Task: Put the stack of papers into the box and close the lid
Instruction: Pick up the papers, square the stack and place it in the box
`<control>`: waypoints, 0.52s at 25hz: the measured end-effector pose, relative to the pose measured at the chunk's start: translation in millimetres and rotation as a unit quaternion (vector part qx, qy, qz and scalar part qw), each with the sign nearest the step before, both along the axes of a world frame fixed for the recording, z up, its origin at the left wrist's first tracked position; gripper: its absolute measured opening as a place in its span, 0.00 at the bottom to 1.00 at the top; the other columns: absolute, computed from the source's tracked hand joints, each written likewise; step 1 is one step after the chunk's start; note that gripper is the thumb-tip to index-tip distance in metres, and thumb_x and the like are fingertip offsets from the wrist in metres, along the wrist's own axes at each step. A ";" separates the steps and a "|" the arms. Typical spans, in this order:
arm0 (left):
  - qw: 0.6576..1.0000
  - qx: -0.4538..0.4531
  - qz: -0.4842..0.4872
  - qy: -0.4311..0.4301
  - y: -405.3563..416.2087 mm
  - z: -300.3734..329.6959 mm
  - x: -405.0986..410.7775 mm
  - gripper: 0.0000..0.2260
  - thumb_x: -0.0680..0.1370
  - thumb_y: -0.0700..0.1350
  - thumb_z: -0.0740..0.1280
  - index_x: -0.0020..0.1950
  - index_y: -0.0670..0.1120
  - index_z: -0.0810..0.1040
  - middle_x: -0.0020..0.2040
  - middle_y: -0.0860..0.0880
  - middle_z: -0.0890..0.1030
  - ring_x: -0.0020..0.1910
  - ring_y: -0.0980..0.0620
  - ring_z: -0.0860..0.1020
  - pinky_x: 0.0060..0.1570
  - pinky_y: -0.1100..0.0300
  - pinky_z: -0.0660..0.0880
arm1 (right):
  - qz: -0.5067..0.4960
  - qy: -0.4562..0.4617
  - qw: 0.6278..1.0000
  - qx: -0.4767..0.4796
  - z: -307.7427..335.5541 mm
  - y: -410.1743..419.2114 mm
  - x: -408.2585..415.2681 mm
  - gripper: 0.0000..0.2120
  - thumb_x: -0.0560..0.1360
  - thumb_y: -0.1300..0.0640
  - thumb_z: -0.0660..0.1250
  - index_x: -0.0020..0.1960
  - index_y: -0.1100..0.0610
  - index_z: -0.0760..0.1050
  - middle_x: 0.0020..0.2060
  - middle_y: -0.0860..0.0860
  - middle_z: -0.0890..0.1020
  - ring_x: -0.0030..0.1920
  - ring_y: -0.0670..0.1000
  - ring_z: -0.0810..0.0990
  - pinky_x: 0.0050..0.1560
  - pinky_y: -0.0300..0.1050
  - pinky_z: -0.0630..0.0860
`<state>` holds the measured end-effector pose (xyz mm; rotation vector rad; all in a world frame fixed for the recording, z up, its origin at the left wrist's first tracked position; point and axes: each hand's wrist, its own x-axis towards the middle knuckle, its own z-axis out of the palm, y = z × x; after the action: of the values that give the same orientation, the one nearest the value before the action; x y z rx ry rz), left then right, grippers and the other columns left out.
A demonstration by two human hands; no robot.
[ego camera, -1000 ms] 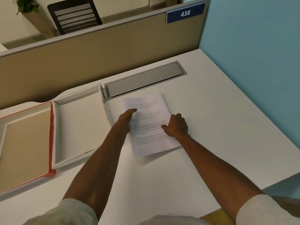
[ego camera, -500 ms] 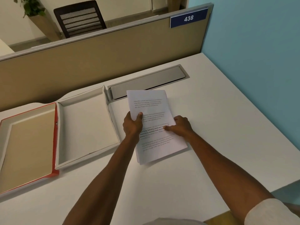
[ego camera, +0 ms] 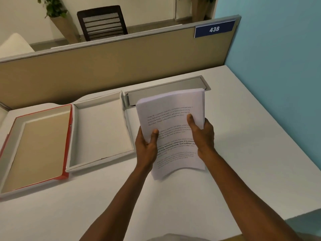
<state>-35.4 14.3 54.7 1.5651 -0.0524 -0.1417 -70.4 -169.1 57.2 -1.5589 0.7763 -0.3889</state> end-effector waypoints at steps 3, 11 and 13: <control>0.998 -0.033 0.009 -0.048 0.0 9.4 -2.3 0.20 0.79 0.53 0.69 0.70 0.50 0.73 0.59 0.51 0.83 0.56 0.47 0.84 0.47 0.48 0.85 | -0.024 -0.101 0.994 -0.017 9.5 10.2 -8.7 0.27 0.68 0.29 0.68 0.58 0.45 0.77 0.48 0.44 0.85 0.45 0.50 0.85 0.42 0.48 0.86; 0.999 0.026 0.007 -0.038 13.1 -13.9 -19.5 0.21 0.76 0.45 0.69 0.66 0.61 0.72 0.59 0.59 0.80 0.59 0.55 0.80 0.55 0.51 0.84 | 0.020 -0.137 0.989 -0.050 -12.5 16.7 -36.2 0.22 0.71 0.42 0.72 0.62 0.46 0.74 0.53 0.45 0.82 0.52 0.46 0.83 0.48 0.47 0.85; 0.999 0.032 0.006 -0.039 11.3 -6.9 -26.4 0.23 0.78 0.45 0.67 0.62 0.73 0.69 0.55 0.69 0.79 0.58 0.65 0.78 0.50 0.67 0.82 | 0.001 -0.148 0.989 -0.026 -9.4 23.7 -34.4 0.18 0.72 0.46 0.72 0.60 0.42 0.74 0.53 0.45 0.82 0.52 0.47 0.83 0.49 0.48 0.85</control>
<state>-61.7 25.5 47.9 1.6342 -0.1007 -0.0738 -104.8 -145.4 47.8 -1.5063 0.5372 -0.6279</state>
